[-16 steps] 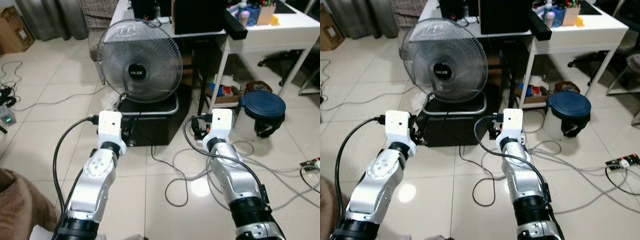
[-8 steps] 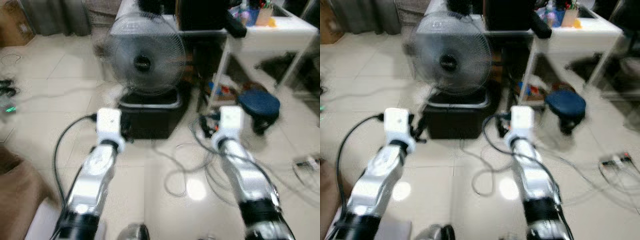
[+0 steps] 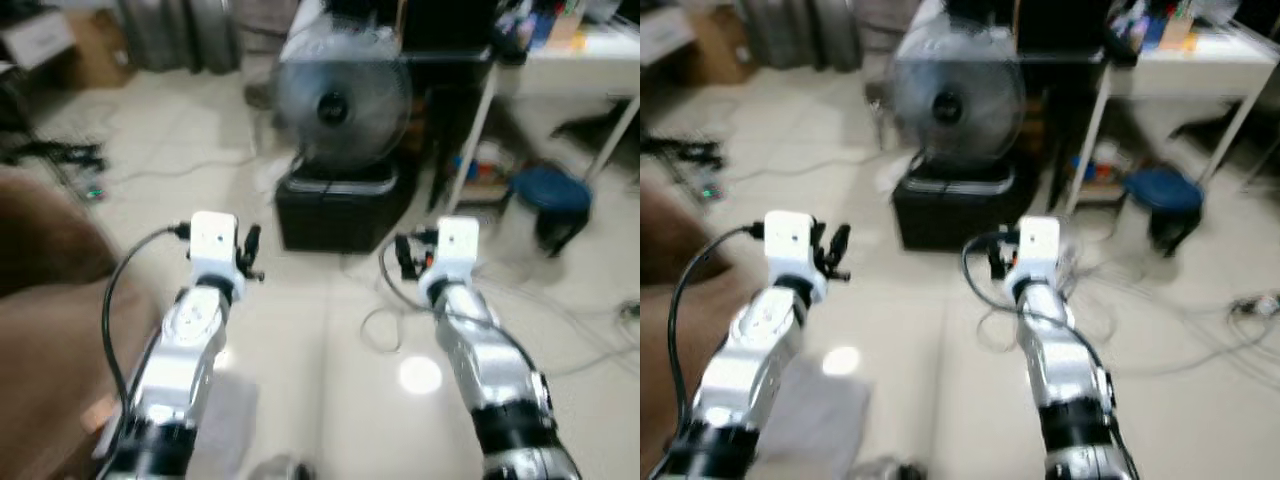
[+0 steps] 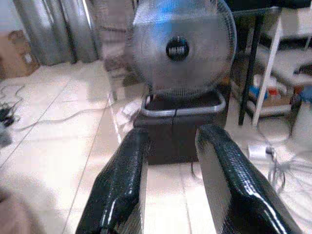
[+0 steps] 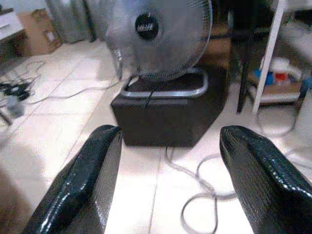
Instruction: Move the pillow to the sofa from floor
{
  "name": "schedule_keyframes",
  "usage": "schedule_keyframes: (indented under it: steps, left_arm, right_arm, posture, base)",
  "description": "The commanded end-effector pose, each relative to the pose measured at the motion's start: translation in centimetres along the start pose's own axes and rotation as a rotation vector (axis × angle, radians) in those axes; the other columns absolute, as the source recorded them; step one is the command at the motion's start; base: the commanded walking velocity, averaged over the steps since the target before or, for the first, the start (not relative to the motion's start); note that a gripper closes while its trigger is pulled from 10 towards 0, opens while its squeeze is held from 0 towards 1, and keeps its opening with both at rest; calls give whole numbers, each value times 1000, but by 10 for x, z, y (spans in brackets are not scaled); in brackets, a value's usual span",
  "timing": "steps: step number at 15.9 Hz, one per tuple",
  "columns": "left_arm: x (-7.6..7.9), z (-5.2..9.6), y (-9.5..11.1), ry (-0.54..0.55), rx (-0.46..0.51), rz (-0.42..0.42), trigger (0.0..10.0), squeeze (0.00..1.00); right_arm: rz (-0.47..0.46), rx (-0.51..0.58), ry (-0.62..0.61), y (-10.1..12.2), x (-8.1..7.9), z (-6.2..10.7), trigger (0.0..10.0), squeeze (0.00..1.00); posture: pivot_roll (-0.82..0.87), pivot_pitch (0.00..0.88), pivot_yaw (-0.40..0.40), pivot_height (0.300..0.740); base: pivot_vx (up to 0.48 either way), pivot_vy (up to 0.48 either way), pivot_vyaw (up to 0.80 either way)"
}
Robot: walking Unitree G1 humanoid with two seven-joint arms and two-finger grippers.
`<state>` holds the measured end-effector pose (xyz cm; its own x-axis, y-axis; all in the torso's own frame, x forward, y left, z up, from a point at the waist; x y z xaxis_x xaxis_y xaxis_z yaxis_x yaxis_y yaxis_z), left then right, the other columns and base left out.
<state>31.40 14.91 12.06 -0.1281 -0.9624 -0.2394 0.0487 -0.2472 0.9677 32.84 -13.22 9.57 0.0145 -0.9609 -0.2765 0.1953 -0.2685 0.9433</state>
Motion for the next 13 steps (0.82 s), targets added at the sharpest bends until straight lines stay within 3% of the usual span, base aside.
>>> schedule_keyframes:
  steps: [1,3,6,8,13]
  left_arm:
    - [-2,-2,1,-4,5,-16,10000,0]
    - [-1,-2,3,-7,28,10,10000,0]
    - [-3,2,1,-7,27,-39,10000,0]
    - [-3,3,1,0,32,-22,10000,0]
    - [-1,1,3,13,33,-9,10000,0]
  right_arm:
    - [-10,17,-4,6,1,-1,10000,0]
    - [-14,17,-11,7,3,-2,10000,0]
    - [-24,8,26,6,-2,-3,10000,0]
    - [2,0,46,3,-5,-2,10000,0]
    - [24,-11,55,2,-5,-2,10000,0]
  posture:
    - [-6,0,74,740]
    - [-6,0,74,740]
    - [13,0,58,740]
    - [12,0,50,740]
    - [2,0,47,740]
  base:
    - [-281,0,0]
    - [-251,0,0]
    - [0,0,0]
    - [0,0,0]
    - [0,-480,713]
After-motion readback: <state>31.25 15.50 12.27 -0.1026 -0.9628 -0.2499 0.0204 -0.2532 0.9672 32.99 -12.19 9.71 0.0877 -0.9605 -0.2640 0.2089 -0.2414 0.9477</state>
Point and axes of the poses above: a point about 5 cm out from each wrist's last joint towards the gripper, its own z axis pointing back from the gripper into the wrist, its own y axis along the axis of the wrist's last joint, x = y × z, the point moved 1 cm from there along -z, pointing out of the wrist towards the gripper, and after that the axes turned 12 degrees about -z, right-handed, at the moved point
